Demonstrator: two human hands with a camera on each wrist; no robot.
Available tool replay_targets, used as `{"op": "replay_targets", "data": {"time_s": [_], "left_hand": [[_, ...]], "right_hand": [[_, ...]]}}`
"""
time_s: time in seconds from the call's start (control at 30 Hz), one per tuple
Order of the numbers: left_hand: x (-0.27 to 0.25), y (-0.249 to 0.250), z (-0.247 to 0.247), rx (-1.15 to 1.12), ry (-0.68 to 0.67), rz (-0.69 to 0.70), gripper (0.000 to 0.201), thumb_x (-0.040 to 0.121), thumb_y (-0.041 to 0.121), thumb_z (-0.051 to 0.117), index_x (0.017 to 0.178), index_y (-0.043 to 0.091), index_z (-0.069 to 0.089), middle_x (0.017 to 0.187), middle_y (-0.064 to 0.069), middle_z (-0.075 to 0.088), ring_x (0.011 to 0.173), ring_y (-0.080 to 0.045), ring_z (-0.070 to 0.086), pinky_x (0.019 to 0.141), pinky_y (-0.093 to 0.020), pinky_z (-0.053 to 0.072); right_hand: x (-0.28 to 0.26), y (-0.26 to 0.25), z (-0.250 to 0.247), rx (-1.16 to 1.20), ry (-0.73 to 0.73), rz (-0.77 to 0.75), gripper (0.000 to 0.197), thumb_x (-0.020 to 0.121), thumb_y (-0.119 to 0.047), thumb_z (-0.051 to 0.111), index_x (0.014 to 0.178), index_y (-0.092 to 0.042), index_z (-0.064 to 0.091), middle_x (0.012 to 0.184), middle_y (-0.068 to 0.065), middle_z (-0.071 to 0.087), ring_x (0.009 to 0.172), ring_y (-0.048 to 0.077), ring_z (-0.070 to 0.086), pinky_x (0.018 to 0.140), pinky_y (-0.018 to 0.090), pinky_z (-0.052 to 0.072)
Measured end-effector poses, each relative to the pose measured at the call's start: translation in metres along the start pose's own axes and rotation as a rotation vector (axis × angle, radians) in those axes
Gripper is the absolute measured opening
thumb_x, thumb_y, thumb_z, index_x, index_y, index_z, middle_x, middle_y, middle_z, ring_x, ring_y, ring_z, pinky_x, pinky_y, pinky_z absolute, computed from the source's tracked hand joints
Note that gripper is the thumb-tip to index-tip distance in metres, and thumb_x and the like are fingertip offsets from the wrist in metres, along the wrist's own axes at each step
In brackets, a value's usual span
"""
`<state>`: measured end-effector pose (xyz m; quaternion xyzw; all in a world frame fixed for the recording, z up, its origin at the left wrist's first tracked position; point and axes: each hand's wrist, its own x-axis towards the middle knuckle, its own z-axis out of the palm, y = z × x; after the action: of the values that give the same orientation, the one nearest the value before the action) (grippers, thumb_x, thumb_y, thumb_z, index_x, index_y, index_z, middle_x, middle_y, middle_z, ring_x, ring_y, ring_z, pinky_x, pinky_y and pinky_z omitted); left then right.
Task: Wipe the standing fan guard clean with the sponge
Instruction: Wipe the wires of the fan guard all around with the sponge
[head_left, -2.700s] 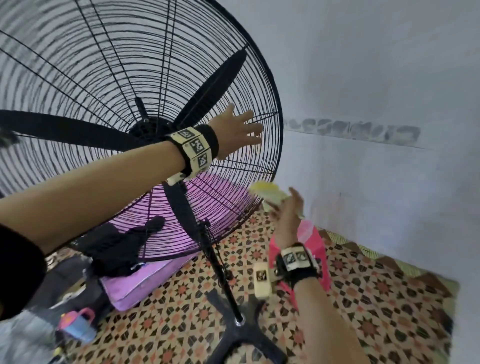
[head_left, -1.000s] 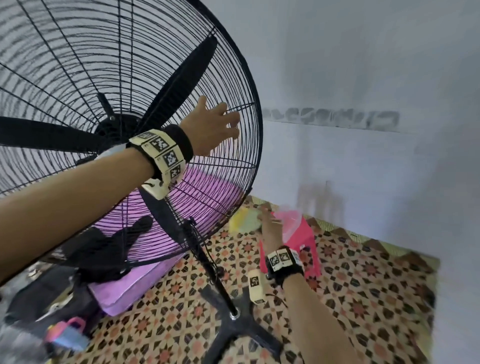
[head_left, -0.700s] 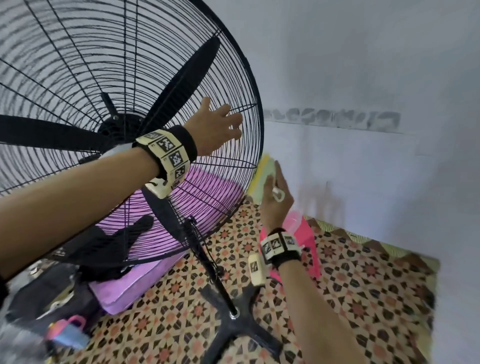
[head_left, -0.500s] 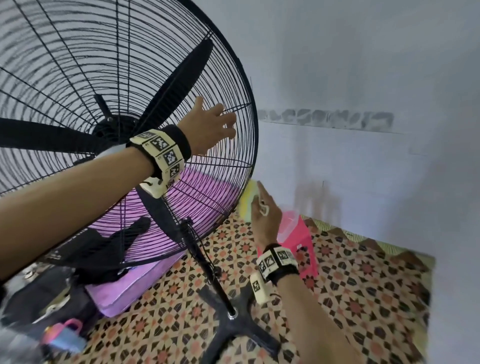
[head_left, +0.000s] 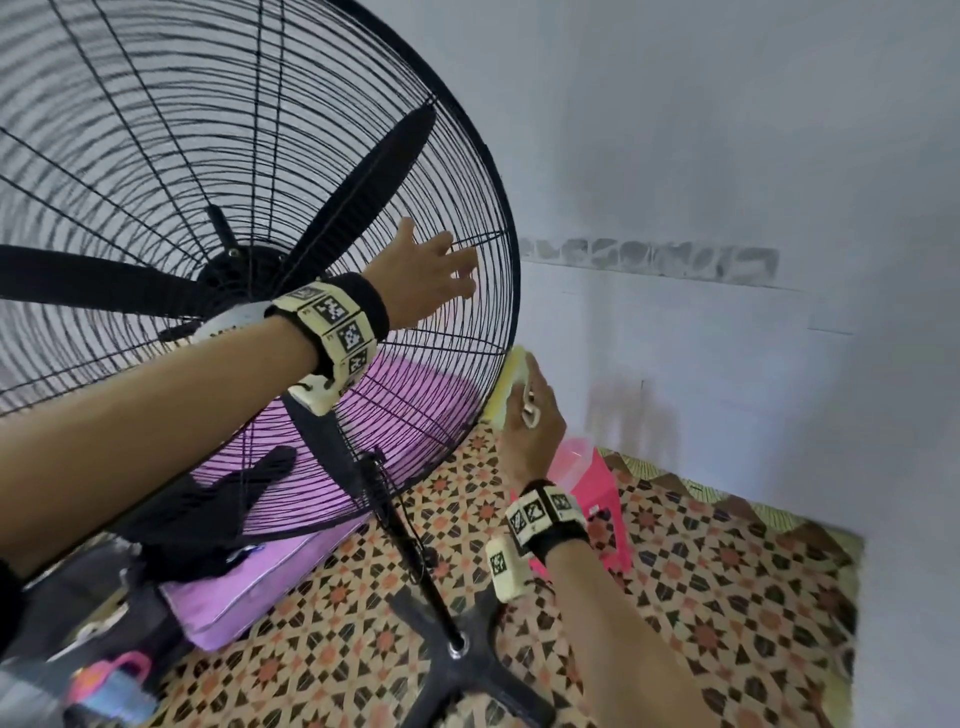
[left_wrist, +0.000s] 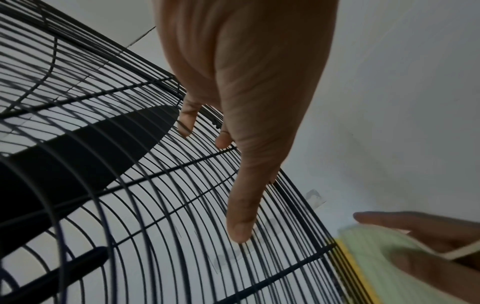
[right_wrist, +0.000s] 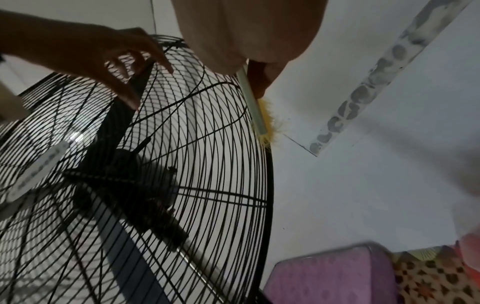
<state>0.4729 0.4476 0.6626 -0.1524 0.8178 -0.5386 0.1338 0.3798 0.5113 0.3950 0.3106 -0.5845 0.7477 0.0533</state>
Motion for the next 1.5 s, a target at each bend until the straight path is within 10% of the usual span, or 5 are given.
{"op": "replay_targets", "data": {"time_s": [0.2, 0.6, 0.83, 1.0, 1.5], "left_hand": [[0.001, -0.002, 0.001, -0.03, -0.007, -0.008, 0.077, 0.091, 0.035, 0.075, 0.156, 0.035, 0.032, 0.162, 0.001, 0.024, 0.144, -0.027, 0.032, 0.111, -0.063, 0.039], [0.003, -0.002, 0.002, -0.073, -0.006, -0.015, 0.074, 0.094, 0.03, 0.073, 0.156, 0.037, 0.034, 0.164, 0.002, 0.023, 0.145, -0.026, 0.031, 0.114, -0.062, 0.034], [0.004, -0.001, -0.003, -0.114, 0.002, -0.014, 0.075, 0.09, 0.03, 0.078, 0.154, 0.036, 0.038, 0.163, 0.003, 0.025, 0.145, -0.026, 0.031, 0.114, -0.063, 0.032], [0.004, 0.002, 0.002, -0.111, -0.003, -0.066, 0.066, 0.096, 0.03, 0.07, 0.153, 0.038, 0.038, 0.164, 0.004, 0.024, 0.147, -0.027, 0.029, 0.114, -0.061, 0.033], [-0.007, -0.034, 0.03, -0.064, -0.019, -0.228, 0.08, 0.096, 0.047, 0.065, 0.162, 0.039, 0.019, 0.173, 0.001, 0.006, 0.157, -0.035, 0.013, 0.119, -0.074, 0.017]], "right_hand": [[-0.001, 0.022, -0.011, -0.015, -0.077, 0.157, 0.036, 0.101, -0.021, 0.058, 0.137, -0.023, 0.063, 0.064, -0.01, 0.062, 0.047, 0.001, 0.049, 0.047, 0.02, 0.043], [0.071, -0.016, -0.027, 0.778, -0.006, 0.988, 0.013, 0.096, -0.004, 0.052, 0.097, -0.002, 0.065, 0.098, 0.012, 0.065, 0.084, 0.018, 0.064, 0.055, 0.018, 0.055], [0.08, -0.023, -0.026, 1.024, 0.107, 1.021, 0.013, 0.103, -0.013, 0.053, 0.112, -0.006, 0.059, 0.084, 0.003, 0.061, 0.069, -0.021, 0.056, 0.066, 0.002, 0.045], [0.076, -0.001, -0.025, 0.934, 0.079, 1.074, 0.016, 0.096, -0.013, 0.055, 0.102, -0.005, 0.067, 0.097, 0.008, 0.066, 0.08, 0.015, 0.066, 0.059, 0.016, 0.056], [0.075, -0.022, 0.011, 0.718, 0.172, 1.026, 0.01, 0.094, -0.016, 0.063, 0.086, -0.01, 0.065, 0.088, 0.006, 0.068, 0.076, 0.015, 0.068, 0.047, 0.018, 0.051]]}}
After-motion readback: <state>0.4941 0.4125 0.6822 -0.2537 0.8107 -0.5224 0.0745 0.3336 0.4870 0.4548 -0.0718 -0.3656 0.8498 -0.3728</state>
